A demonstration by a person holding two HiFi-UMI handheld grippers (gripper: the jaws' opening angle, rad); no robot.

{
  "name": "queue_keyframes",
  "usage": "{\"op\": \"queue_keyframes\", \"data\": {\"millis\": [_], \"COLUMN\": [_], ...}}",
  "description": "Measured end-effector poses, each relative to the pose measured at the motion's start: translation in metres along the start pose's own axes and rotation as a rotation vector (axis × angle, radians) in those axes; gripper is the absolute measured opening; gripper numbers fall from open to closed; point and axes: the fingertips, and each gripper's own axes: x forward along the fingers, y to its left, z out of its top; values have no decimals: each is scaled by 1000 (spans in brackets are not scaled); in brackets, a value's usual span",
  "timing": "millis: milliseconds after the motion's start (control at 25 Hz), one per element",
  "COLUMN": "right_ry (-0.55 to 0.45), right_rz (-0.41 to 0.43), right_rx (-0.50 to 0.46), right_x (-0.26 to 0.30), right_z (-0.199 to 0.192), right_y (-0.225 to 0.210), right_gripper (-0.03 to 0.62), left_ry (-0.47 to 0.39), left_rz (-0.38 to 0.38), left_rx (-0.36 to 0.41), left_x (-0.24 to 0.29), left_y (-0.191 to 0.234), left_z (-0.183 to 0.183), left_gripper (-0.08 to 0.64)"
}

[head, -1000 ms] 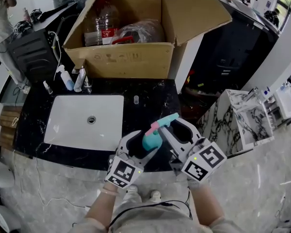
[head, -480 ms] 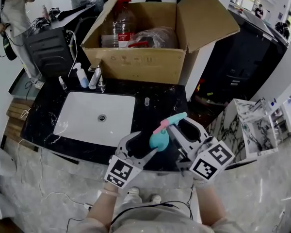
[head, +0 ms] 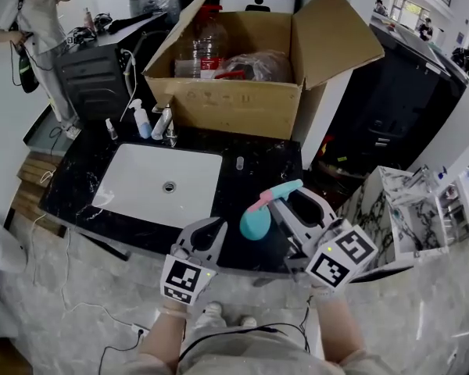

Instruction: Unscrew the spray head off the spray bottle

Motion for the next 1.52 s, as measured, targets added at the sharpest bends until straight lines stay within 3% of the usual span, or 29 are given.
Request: {"op": "queue_keyframes", "data": {"millis": [240, 600, 1000, 1520], "right_ry": [-29, -72, -25, 36], "right_rz": [17, 35, -10, -62], "right_rx": [-8, -22, -21, -17], "right_x": [-9, -24, -45, -74], "right_z": [9, 25, -6, -48], "right_y": [3, 11, 3, -13], "right_gripper": [144, 144, 144, 144], "left_ry": [-15, -22, -32, -28], "left_rz": [68, 116, 209, 265], "left_rx": [-72, -85, -111, -122], "left_x": [-15, -33, -52, -71], "left_y": [6, 0, 11, 2], "left_z": [-1, -1, 0, -5], "left_gripper": [8, 8, 8, 8]}}
